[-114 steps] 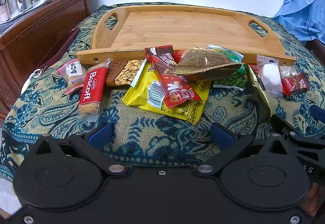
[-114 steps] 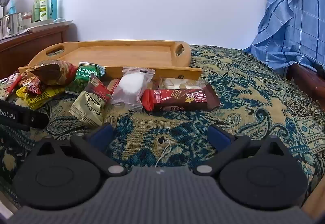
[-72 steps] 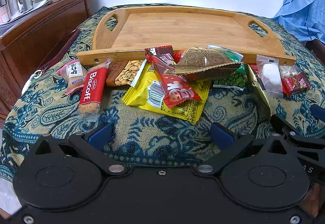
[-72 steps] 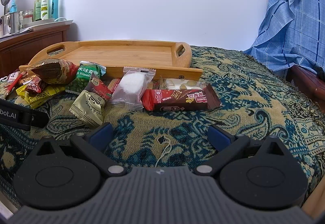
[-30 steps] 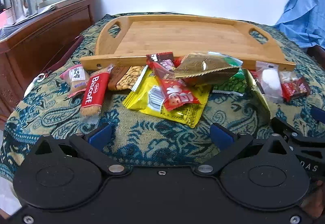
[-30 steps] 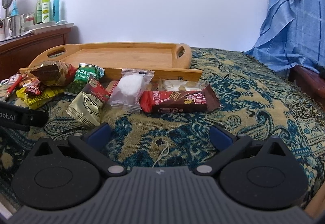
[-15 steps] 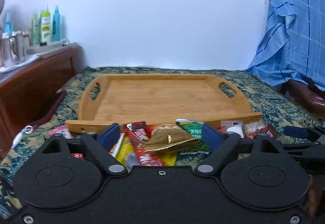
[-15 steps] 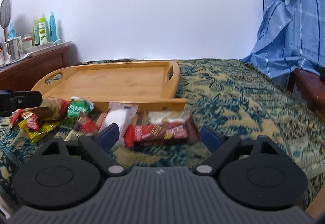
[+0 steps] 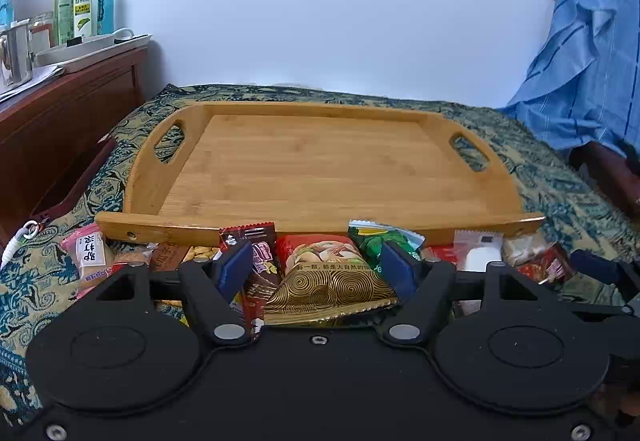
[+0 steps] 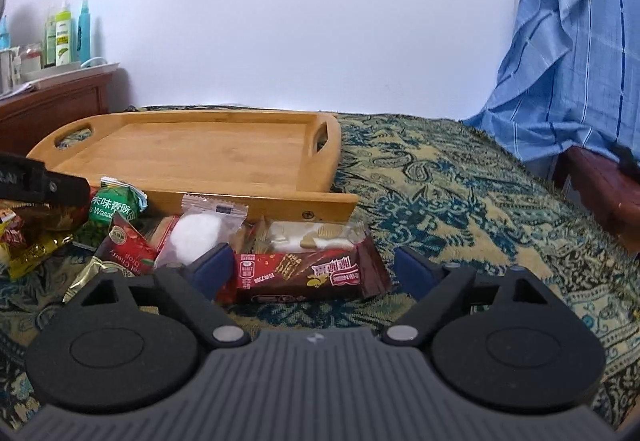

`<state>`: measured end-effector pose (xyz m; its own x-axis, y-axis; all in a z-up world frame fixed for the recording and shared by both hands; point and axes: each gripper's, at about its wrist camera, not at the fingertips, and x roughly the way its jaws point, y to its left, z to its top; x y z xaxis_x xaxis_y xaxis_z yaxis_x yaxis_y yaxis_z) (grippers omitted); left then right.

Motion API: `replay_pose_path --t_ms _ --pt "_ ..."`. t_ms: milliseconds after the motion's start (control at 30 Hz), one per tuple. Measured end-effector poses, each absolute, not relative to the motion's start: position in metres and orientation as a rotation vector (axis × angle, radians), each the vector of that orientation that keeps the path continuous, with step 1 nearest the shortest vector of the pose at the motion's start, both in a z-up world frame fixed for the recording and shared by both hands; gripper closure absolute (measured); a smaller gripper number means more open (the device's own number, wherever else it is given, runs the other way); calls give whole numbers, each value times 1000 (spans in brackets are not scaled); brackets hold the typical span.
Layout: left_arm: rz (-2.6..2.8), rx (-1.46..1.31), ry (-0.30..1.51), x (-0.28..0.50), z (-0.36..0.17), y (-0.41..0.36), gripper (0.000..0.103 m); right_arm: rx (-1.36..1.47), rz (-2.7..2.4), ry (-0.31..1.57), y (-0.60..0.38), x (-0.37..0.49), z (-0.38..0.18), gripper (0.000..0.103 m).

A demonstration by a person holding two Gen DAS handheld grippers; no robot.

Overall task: Organize snacks
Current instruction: 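Grasp the gold patterned bag with left gripper while right grasps the chocolate bar, then carry both snacks over the tray and open both grippers to drop them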

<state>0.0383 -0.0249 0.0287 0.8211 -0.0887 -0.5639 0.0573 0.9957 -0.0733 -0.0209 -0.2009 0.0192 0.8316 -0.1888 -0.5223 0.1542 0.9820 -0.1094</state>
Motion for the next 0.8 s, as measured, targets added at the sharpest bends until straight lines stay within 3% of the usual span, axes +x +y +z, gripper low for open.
replay_pose_path --t_ms 67,167,467,800 --pt "-76 -39 600 39 27 -28 34 -47 -154 580 -203 -20 18 21" --pt "-117 -22 590 34 27 -33 52 -12 -119 601 -203 -22 18 34" --pt "-120 30 526 11 32 -46 56 -6 -125 562 -201 -44 32 35" --pt "-129 0 444 0 83 -48 56 57 -81 479 -214 -44 72 35"
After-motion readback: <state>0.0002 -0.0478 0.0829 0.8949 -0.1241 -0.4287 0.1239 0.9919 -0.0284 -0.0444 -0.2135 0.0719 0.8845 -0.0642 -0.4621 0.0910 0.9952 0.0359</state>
